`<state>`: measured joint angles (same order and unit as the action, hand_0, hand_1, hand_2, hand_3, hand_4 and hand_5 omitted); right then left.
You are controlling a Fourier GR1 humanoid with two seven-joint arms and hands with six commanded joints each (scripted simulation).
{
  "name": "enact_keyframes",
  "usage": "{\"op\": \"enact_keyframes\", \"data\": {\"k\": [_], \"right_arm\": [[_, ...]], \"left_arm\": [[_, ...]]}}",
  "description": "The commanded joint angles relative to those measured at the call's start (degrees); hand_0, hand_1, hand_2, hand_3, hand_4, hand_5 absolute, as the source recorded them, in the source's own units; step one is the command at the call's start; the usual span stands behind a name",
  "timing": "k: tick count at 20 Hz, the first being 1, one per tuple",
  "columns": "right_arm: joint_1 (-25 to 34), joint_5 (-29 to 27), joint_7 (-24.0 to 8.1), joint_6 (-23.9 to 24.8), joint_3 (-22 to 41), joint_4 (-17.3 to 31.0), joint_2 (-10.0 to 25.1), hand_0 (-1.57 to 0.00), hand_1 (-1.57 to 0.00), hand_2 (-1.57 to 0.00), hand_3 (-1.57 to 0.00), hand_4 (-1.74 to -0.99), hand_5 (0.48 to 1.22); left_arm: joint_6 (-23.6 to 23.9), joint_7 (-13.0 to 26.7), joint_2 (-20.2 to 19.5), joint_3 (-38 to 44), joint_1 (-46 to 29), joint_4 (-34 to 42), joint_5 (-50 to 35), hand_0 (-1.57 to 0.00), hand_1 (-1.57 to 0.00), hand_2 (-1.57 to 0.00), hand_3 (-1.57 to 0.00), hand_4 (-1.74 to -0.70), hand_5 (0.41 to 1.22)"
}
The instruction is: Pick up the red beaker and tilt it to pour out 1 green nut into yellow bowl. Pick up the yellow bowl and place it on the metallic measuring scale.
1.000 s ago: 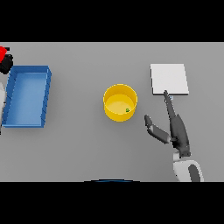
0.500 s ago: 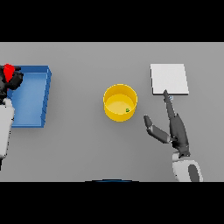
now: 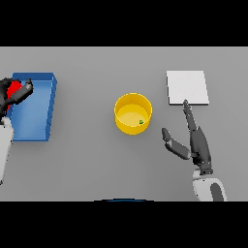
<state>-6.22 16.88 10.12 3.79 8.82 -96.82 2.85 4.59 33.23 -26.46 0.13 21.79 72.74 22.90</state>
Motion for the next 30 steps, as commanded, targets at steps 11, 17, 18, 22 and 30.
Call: {"op": "enact_keyframes", "data": {"k": [11,17,18,22,30], "right_arm": [[5.0,5.2,-3.7,-5.6,2.8,0.5,6.8,0.00,0.00,0.00,0.00,-1.022,0.674],[18.1,17.3,-6.3,-14.1,10.3,5.6,16.4,0.00,0.00,0.00,0.00,-1.174,0.674],[19.9,18.7,-5.6,-15.7,11.6,6.5,17.6,0.00,0.00,0.00,0.00,-1.192,0.677],[28.1,24.2,-2.6,-20.5,16.8,10.8,21.2,0.00,0.00,0.00,0.00,-1.225,0.684],[38.5,32.0,0.7,-26.6,26.0,19.9,21.4,0.00,0.00,0.00,0.00,-1.218,0.720]], "left_arm": [[-0.3,-6.0,-0.4,-1.4,1.3,-2.5,1.2,-0.05,-0.04,-0.04,-0.04,-0.76,0.659],[-0.1,-6.3,-0.1,-1.4,2.0,-3.5,0.9,-0.01,-0.01,-0.01,-0.01,-0.73,0.677],[0.0,-6.3,-0.1,-1.7,1.6,-2.8,1.2,-0.01,-0.01,-0.01,-0.01,-0.73,0.680],[-0.2,-6.4,-0.1,-1.9,1.2,-2.7,1.3,0.00,0.00,0.00,0.00,-0.74,0.696],[-0.8,-5.6,-0.8,-1.3,1.8,-3.0,0.7,0.00,0.00,0.00,0.00,-0.75,0.704]]}}
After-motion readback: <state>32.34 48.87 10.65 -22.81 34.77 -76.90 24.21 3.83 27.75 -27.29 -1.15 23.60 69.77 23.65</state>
